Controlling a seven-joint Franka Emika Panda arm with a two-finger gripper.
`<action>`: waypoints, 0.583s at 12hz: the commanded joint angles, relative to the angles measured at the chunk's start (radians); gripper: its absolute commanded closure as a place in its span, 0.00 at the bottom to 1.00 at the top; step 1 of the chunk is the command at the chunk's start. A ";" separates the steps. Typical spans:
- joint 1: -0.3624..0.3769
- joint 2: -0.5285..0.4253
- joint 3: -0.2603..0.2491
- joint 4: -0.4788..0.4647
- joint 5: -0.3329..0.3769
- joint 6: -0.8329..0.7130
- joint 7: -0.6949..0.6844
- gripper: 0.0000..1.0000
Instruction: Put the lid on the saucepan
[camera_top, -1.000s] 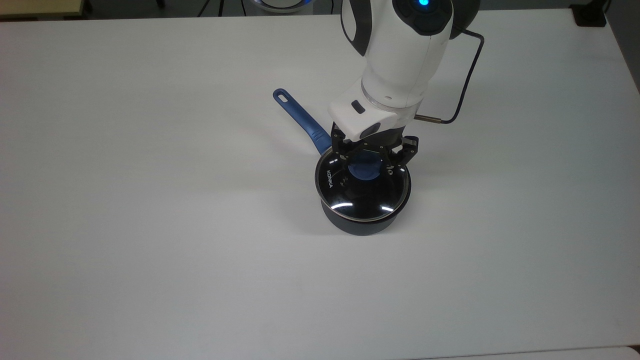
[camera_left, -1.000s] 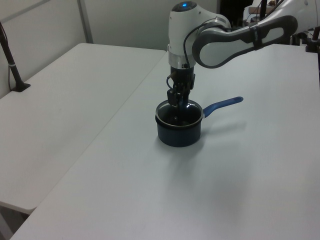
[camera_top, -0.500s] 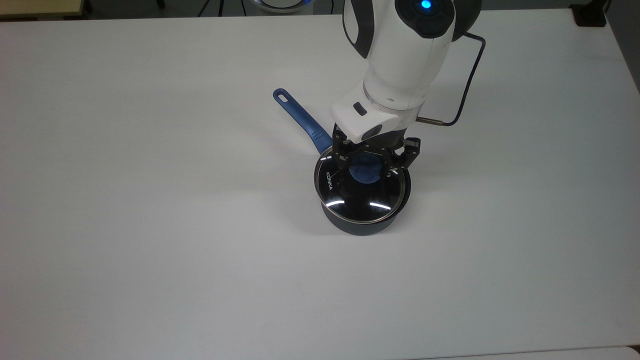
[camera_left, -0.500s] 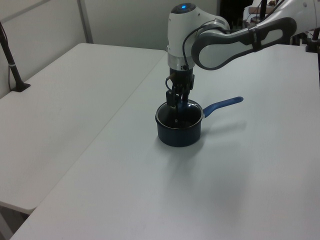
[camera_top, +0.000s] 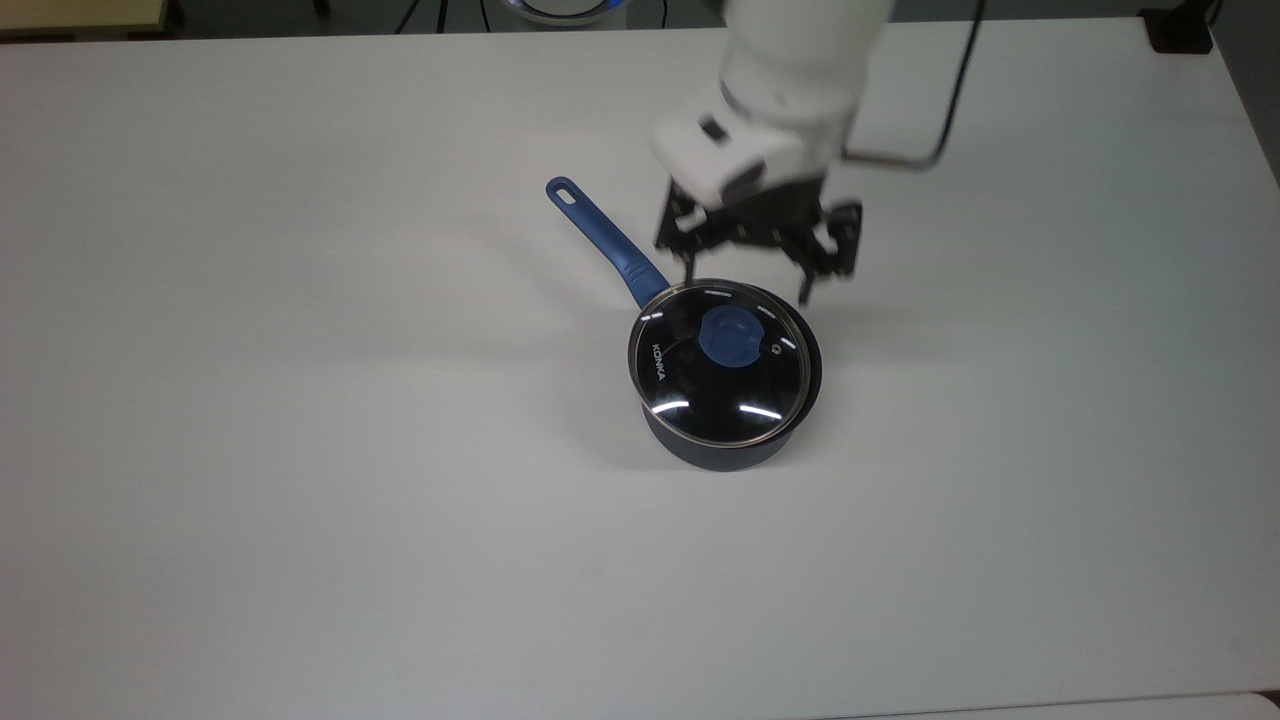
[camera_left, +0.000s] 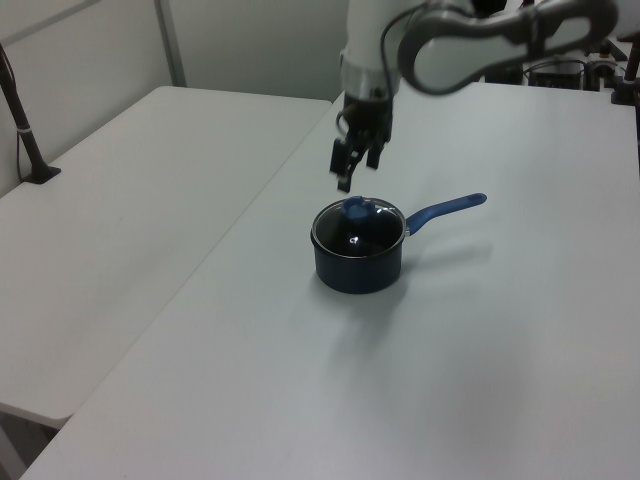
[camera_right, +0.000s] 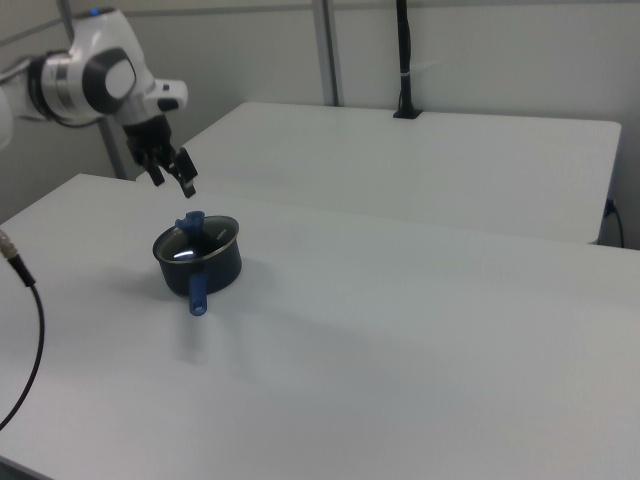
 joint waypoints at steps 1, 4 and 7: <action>-0.213 -0.256 0.158 -0.200 -0.036 -0.120 -0.175 0.00; -0.460 -0.341 0.233 -0.210 -0.038 -0.208 -0.272 0.00; -0.552 -0.361 0.227 -0.230 -0.035 -0.212 -0.365 0.00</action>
